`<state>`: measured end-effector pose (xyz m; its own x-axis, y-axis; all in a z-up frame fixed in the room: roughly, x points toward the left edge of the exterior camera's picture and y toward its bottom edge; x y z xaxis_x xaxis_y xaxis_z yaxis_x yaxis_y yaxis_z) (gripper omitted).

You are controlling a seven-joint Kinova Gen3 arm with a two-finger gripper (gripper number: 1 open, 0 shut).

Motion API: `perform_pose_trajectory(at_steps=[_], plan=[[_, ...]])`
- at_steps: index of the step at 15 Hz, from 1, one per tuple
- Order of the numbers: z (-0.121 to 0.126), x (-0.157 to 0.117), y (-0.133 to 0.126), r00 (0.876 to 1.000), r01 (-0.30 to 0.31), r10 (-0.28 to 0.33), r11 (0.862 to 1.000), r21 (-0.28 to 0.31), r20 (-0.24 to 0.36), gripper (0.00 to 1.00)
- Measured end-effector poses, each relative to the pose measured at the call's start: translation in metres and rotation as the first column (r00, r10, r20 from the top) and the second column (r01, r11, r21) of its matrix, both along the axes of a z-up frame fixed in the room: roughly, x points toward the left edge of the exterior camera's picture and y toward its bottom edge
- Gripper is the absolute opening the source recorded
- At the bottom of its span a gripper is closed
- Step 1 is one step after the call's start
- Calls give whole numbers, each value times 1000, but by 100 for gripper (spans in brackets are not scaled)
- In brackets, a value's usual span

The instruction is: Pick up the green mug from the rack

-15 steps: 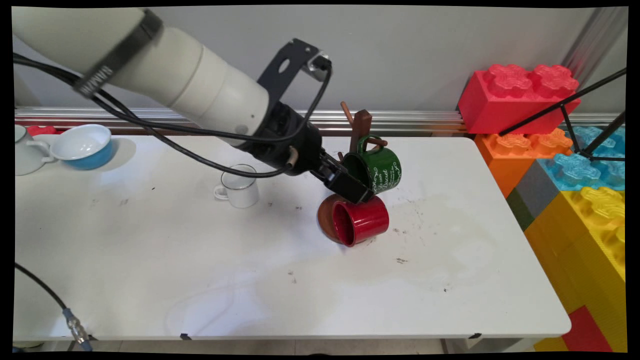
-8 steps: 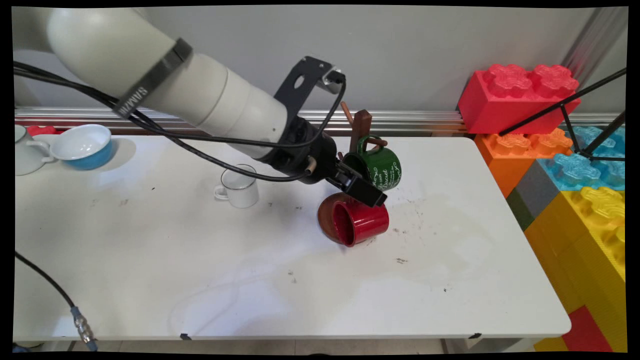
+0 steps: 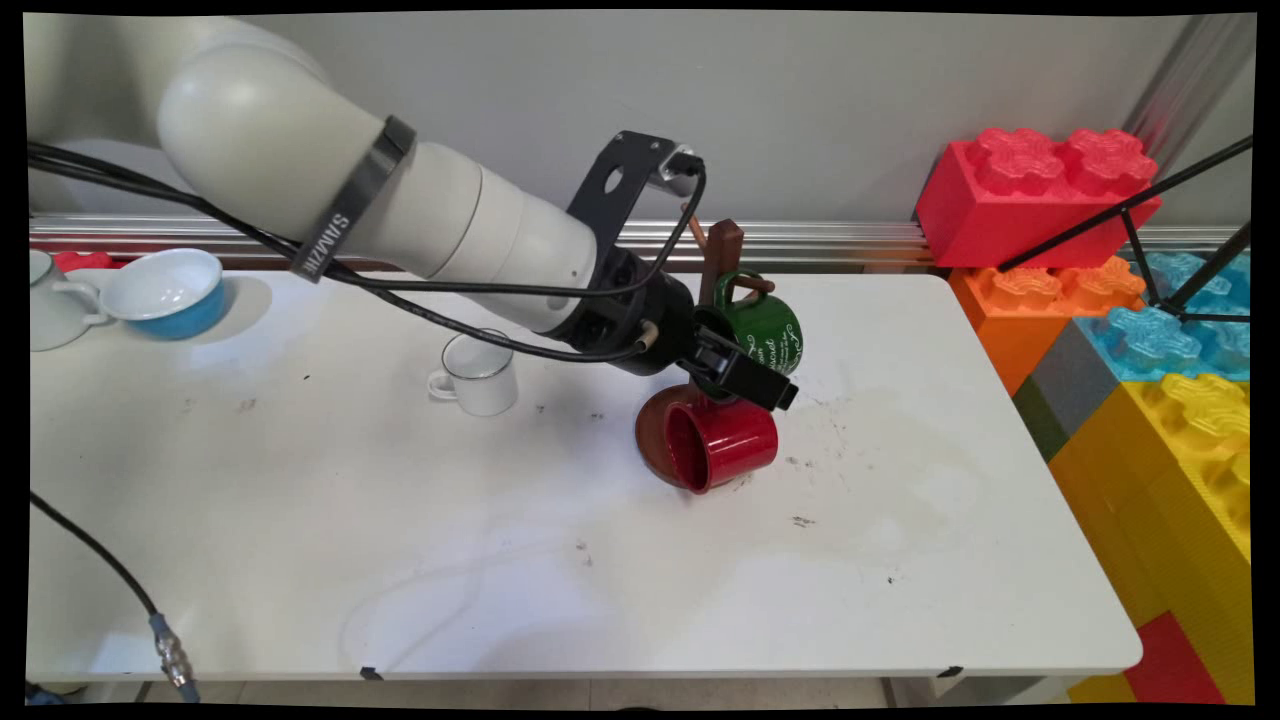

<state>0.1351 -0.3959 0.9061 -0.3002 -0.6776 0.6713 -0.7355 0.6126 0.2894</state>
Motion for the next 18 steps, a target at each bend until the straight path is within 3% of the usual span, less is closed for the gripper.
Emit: perform_pose_trajectory(at_steps=[18], plan=[[-6,1,3,994,-65,65,998,1,-85,100]])
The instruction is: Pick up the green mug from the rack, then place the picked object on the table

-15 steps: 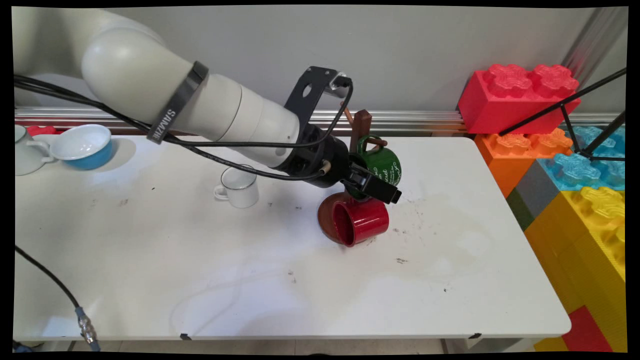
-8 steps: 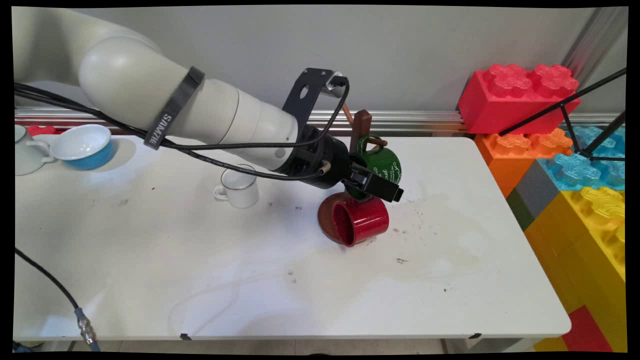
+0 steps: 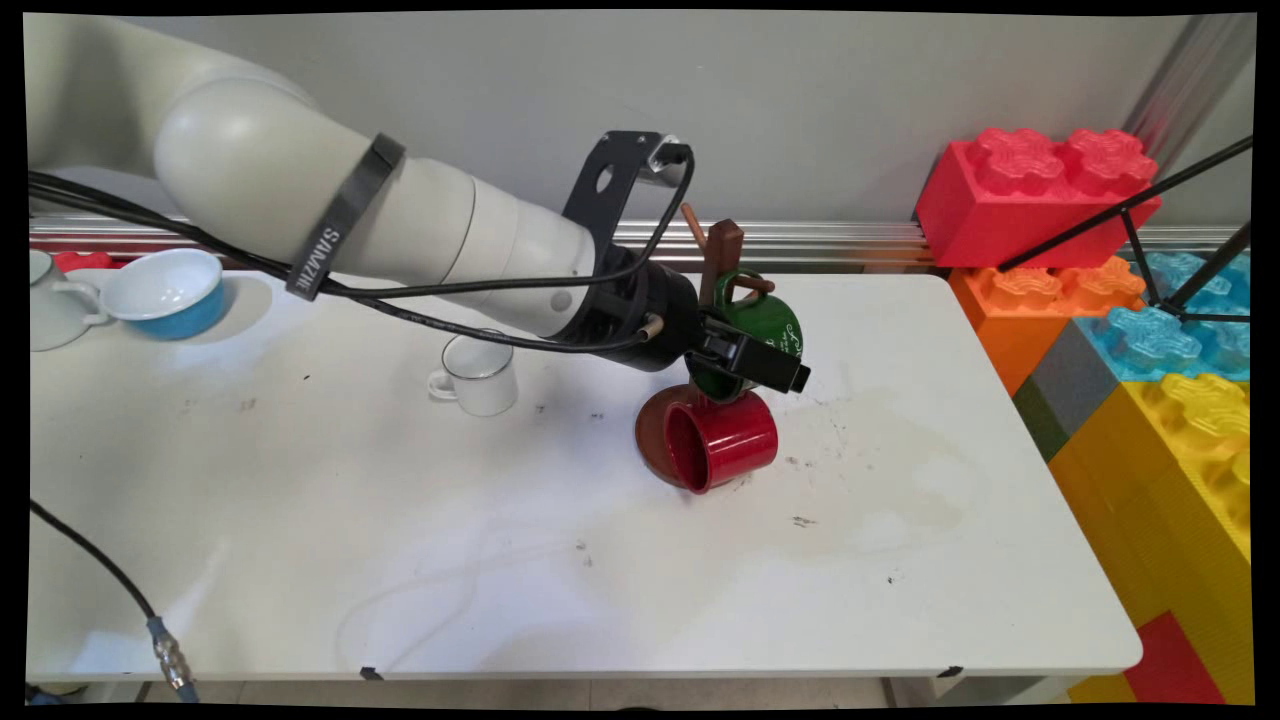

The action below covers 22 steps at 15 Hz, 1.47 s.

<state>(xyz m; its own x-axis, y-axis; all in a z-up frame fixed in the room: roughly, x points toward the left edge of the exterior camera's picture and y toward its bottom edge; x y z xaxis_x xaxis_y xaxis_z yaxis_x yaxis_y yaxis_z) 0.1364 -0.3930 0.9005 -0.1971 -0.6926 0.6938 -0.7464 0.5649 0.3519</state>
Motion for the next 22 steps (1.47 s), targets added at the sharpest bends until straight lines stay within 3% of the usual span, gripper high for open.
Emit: perform_pose_trajectory(at_steps=[2,3,16,22], plan=[[1,0,0,1000,-6,6,1000,-2,-6,100],[1,0,-1,1000,-9,9,1000,-3,-10,0],[1,10,5,999,-31,31,999,14,-18,0],[6,11,10,998,-20,22,999,29,-51,0]])
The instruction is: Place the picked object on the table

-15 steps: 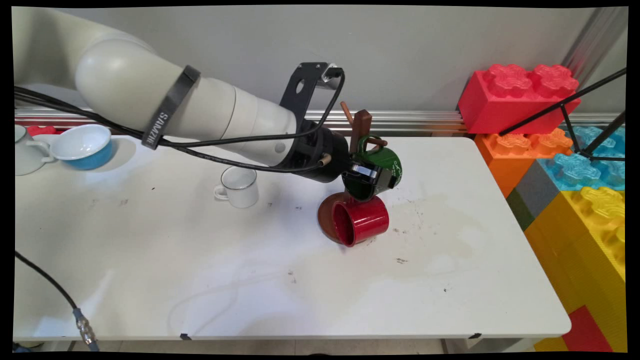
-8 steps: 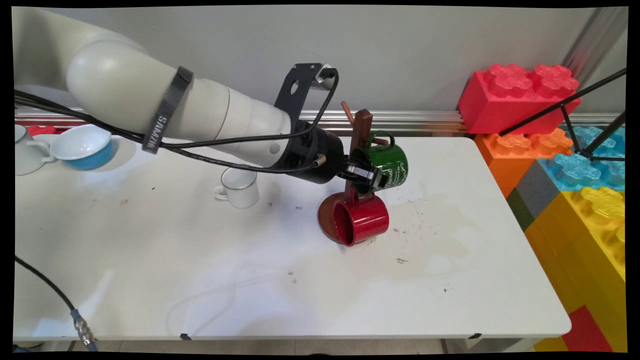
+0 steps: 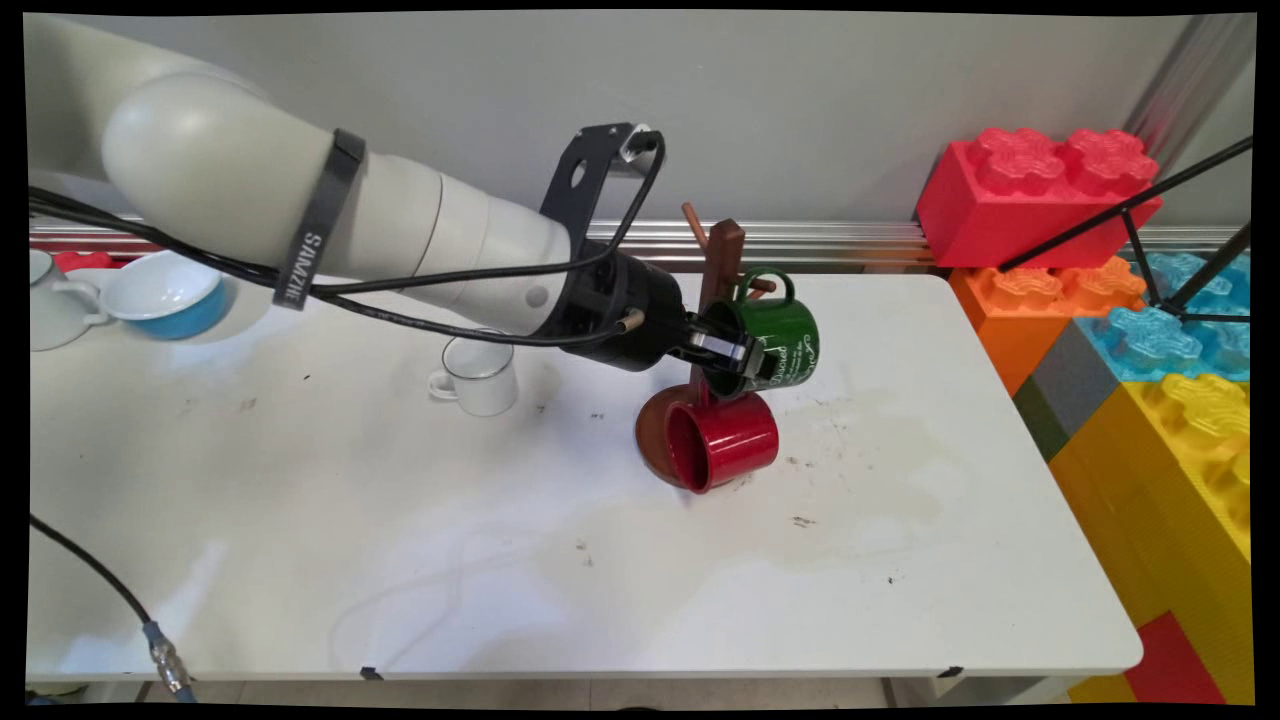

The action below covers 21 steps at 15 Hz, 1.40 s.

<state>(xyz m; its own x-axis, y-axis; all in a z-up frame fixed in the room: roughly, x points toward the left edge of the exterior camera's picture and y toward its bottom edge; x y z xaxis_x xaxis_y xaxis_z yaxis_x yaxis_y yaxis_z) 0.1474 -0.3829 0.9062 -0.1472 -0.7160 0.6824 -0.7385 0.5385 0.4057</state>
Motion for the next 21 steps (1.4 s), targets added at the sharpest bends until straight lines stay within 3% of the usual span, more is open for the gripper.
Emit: perform_pose_trajectory(at_steps=[14,21], plan=[[21,-4,23,996,70,-68,997,40,-62,0],[37,10,32,994,100,-98,994,45,-40,0]])
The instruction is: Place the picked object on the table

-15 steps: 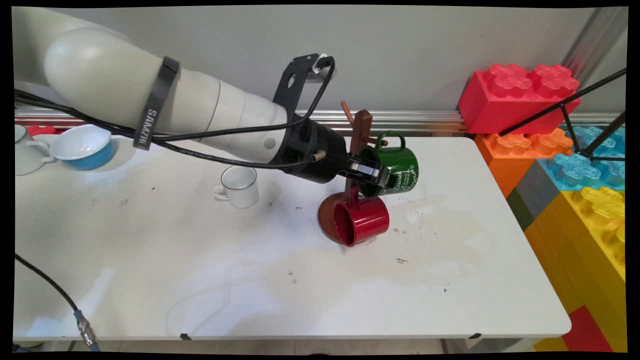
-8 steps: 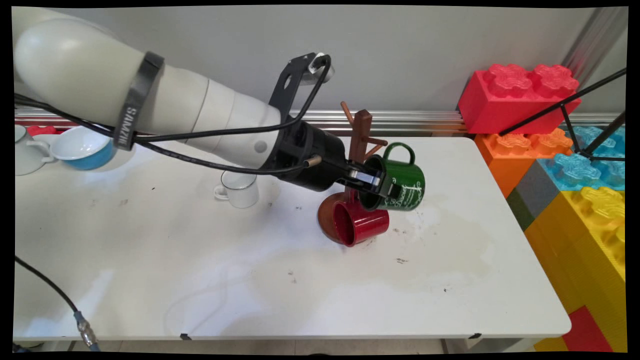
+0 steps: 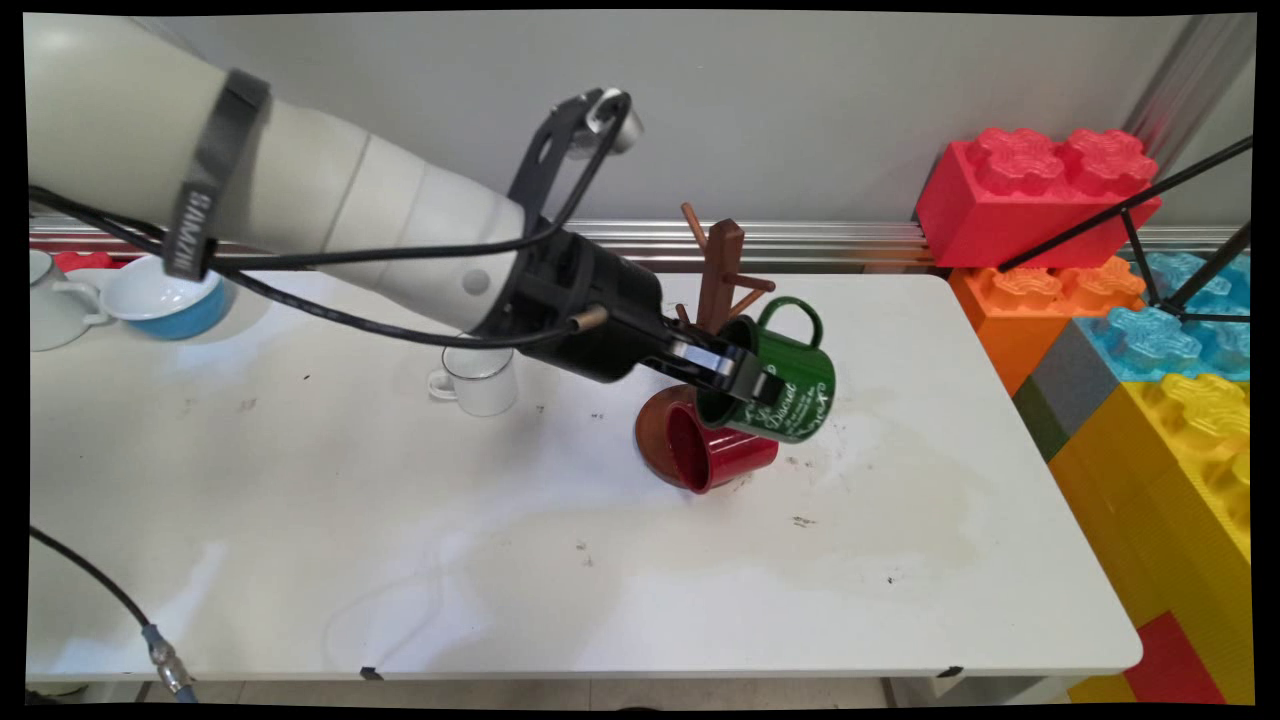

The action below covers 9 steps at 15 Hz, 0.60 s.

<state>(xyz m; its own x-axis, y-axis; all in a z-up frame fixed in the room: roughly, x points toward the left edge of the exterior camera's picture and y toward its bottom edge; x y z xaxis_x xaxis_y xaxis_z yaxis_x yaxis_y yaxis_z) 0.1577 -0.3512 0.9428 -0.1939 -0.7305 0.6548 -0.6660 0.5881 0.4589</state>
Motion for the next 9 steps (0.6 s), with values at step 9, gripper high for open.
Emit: perform_pose_trajectory(at_steps=[9], plan=[[32,43,-3,991,41,-37,999,-26,132,0]])
